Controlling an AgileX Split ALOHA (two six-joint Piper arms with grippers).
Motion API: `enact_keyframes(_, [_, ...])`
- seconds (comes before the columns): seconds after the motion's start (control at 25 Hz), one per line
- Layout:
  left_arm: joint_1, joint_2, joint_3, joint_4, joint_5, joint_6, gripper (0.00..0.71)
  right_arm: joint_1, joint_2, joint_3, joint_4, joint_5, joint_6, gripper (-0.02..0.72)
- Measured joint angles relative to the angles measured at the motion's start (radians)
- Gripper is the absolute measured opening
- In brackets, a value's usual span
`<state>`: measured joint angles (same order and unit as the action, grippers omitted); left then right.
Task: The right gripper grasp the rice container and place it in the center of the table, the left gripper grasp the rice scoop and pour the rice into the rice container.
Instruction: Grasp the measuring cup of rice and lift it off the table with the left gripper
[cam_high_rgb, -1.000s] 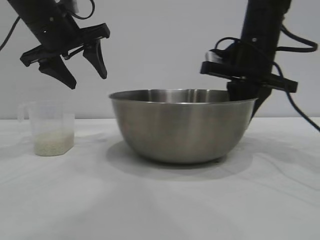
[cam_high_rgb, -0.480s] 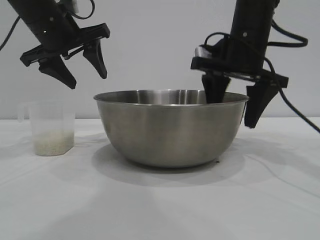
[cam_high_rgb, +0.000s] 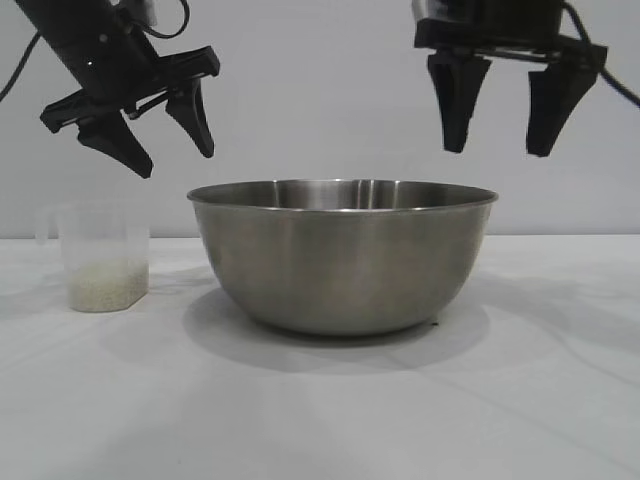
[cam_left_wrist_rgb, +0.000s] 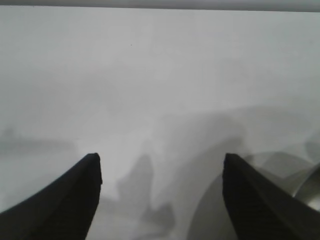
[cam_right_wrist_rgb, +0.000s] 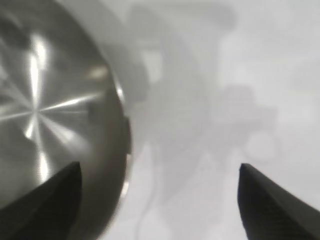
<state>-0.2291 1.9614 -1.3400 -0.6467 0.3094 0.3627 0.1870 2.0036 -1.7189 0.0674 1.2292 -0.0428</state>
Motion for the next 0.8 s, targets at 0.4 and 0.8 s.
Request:
enact_keyframes(0.4, [0.0, 0.0, 0.0, 0.0, 0.0, 0.0, 0.453, -0.097, -0.201, 0.237, -0.042, 0.0, 0.002, 0.591])
enact_keyframes(0.8, [0.0, 0.0, 0.0, 0.0, 0.0, 0.0, 0.453, -0.097, -0.679, 0.516, -0.078, 0.004, 0.025, 0.591])
